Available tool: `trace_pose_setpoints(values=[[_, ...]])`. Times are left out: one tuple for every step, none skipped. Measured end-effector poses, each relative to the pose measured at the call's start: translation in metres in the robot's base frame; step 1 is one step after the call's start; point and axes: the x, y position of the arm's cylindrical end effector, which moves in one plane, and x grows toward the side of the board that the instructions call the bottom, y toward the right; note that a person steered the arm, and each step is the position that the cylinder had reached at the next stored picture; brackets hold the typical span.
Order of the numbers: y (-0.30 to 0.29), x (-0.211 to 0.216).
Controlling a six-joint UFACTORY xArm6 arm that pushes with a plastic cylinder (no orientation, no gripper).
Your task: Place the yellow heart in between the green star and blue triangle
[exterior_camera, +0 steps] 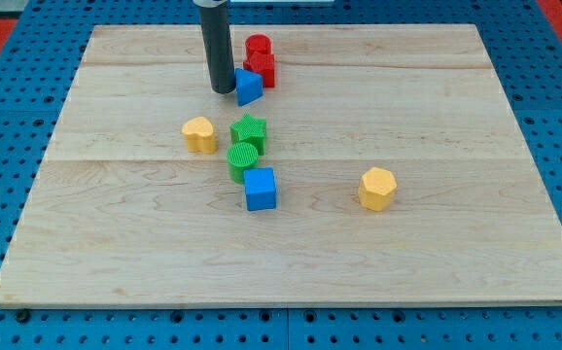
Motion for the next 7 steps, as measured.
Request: trace_pose_setpoints(values=[[0.011,0.007],[-0.045,0.013],[-0.095,0.045],[-0.093,0.095],[-0.062,0.116],[-0.055,0.112],[-0.03,0.104]])
